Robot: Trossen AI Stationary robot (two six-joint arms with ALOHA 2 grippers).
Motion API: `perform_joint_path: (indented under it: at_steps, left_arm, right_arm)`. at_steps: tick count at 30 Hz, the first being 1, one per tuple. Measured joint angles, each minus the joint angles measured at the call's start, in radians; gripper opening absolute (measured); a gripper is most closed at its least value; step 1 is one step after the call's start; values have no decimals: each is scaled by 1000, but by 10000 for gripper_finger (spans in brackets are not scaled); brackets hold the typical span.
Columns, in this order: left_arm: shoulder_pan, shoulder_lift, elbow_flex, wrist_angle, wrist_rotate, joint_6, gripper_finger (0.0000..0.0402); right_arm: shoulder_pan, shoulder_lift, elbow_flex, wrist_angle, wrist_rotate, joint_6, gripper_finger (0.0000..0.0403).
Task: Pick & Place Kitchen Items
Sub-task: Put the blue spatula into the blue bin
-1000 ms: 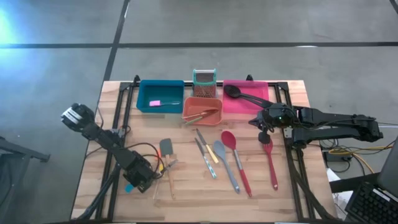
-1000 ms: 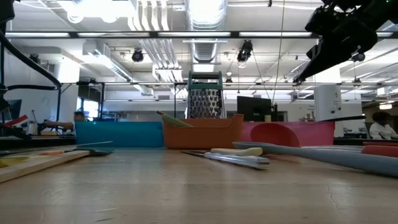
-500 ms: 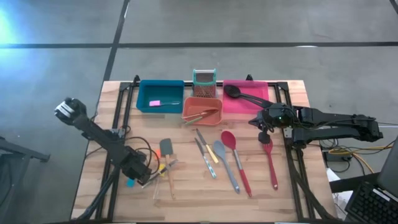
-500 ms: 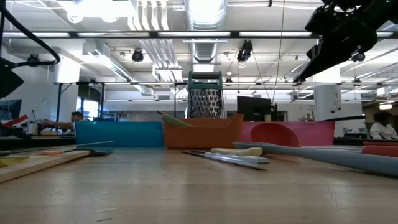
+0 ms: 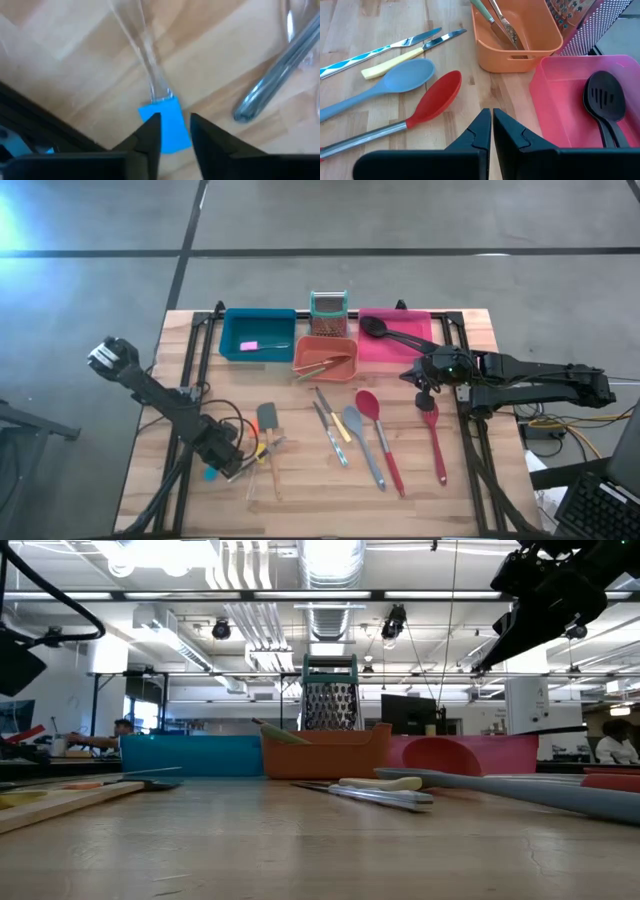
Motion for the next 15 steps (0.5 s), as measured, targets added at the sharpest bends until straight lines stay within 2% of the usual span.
perform_joint_path:
  at_steps: [3, 8, 11, 15]
  left_arm:
    - [0, 4, -8, 0, -27, -6, 166]
    - [-1, 26, -37, 1, -3, 25, 237]
    - [-4, 49, -62, 39, 7, 51, 256]
    - [-3, 100, -85, 95, 61, 92, 260]
  right_arm:
    - [0, 0, 0, 0, 0, 0, 13]
    - [0, 0, 0, 0, 0, 0, 13]
    - [0, 1, 0, 0, 0, 0, 13]
    - [0, 1, 0, 0, 0, 0, 13]
